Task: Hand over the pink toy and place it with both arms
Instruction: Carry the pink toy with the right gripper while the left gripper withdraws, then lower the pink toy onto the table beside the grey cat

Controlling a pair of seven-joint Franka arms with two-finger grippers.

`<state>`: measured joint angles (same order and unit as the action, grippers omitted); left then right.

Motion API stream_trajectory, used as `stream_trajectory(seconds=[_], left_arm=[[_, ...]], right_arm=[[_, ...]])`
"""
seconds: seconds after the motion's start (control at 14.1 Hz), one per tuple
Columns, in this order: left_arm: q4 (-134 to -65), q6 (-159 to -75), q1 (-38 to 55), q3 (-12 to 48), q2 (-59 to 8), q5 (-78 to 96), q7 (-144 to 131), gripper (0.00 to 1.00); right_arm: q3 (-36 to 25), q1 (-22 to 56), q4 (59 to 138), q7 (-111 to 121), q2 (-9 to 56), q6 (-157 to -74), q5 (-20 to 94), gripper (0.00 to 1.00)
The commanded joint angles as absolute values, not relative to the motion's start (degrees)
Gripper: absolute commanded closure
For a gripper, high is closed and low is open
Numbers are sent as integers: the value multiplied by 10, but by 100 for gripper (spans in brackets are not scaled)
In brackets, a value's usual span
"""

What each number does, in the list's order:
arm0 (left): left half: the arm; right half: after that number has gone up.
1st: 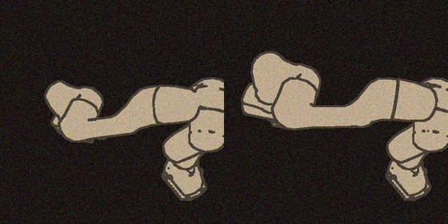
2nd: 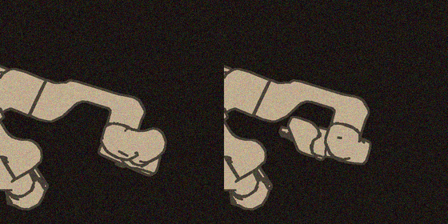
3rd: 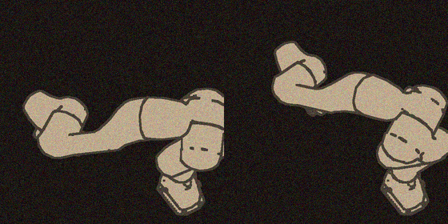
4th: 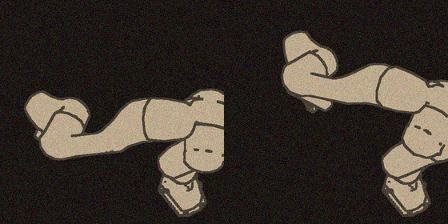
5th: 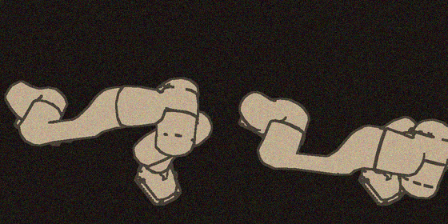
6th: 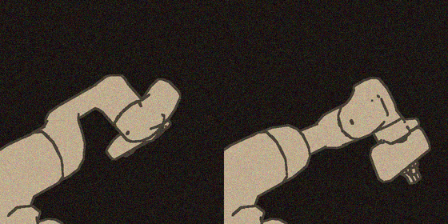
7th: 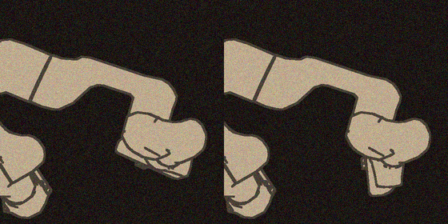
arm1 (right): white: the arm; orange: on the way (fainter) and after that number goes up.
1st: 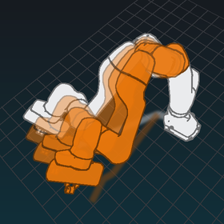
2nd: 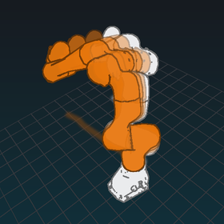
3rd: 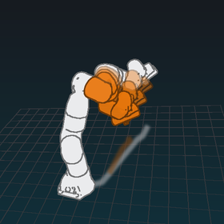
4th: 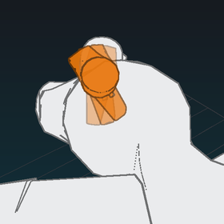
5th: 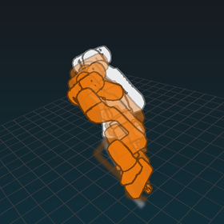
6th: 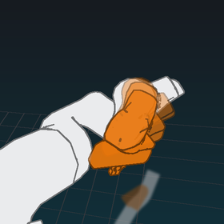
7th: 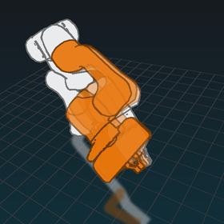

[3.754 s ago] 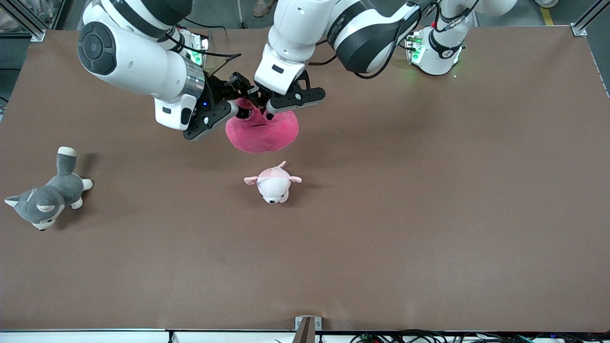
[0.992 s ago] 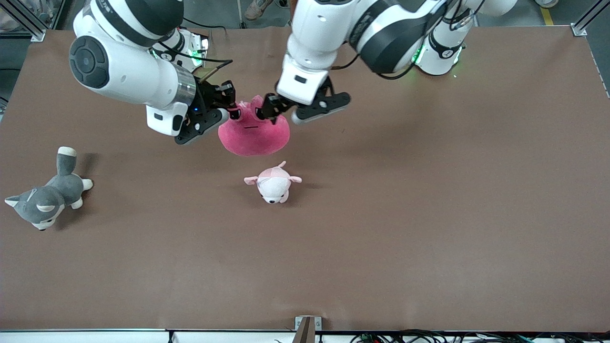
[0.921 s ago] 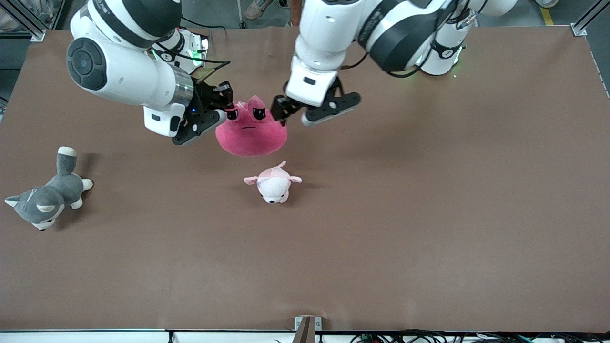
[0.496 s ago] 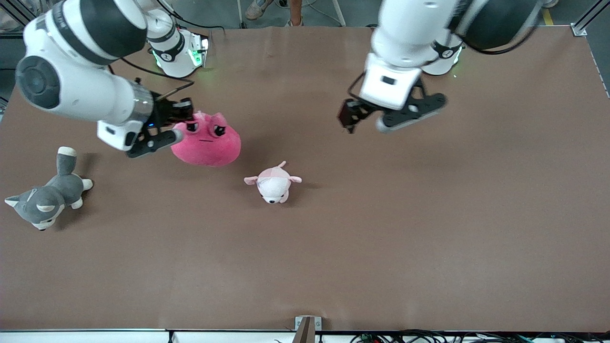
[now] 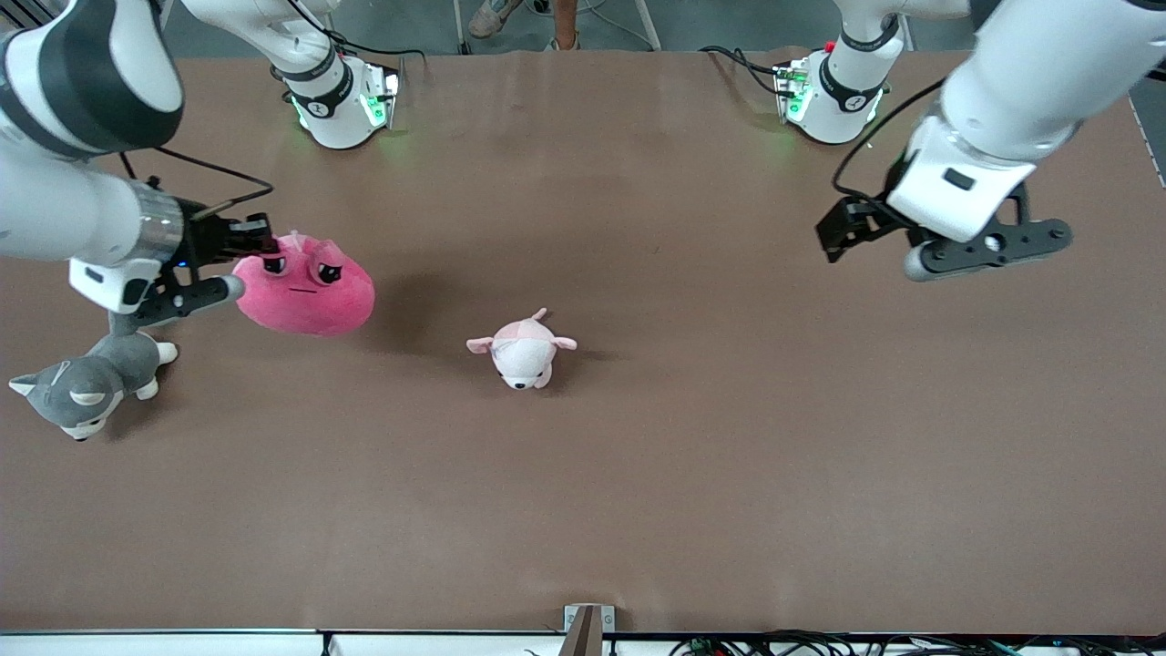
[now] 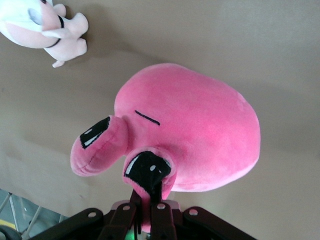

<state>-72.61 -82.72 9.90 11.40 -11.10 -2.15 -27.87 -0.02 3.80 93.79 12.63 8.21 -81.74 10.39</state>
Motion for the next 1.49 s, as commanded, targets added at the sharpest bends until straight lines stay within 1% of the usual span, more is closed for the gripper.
stream_trajectory(seconds=[0.0, 0.14, 0.35, 0.42, 0.85, 0.99, 1.27, 1.42], left_arm=[[-773, -825, 50, 121, -62, -30, -186, 0], [-806, -832, 21, 119, -34, -26, -128, 0], [-882, -851, 26, 88, 31, -26, -107, 0], [-902, -854, 26, 86, 49, -22, -106, 0], [-905, -853, 19, 87, 51, -20, -105, 0], [-905, -848, 19, 87, 53, -20, -105, 0], [-901, -840, 10, 86, 52, -20, -96, 0], [-900, -840, 3, 86, 52, -20, -94, 0]], right_arm=[[11, -1, 933, 190, 109, -833, 96, 99], [11, -24, 933, 217, 127, -845, 99, 99], [11, -45, 932, 243, 153, -860, 104, 99], [12, -48, 932, 247, 158, -863, 104, 99], [12, -55, 930, 310, 206, -881, 129, 99], [12, -55, 929, 311, 214, -887, 130, 99], [11, -57, 925, 333, 236, -888, 168, 99], [12, -57, 925, 332, 240, -901, 171, 99]])
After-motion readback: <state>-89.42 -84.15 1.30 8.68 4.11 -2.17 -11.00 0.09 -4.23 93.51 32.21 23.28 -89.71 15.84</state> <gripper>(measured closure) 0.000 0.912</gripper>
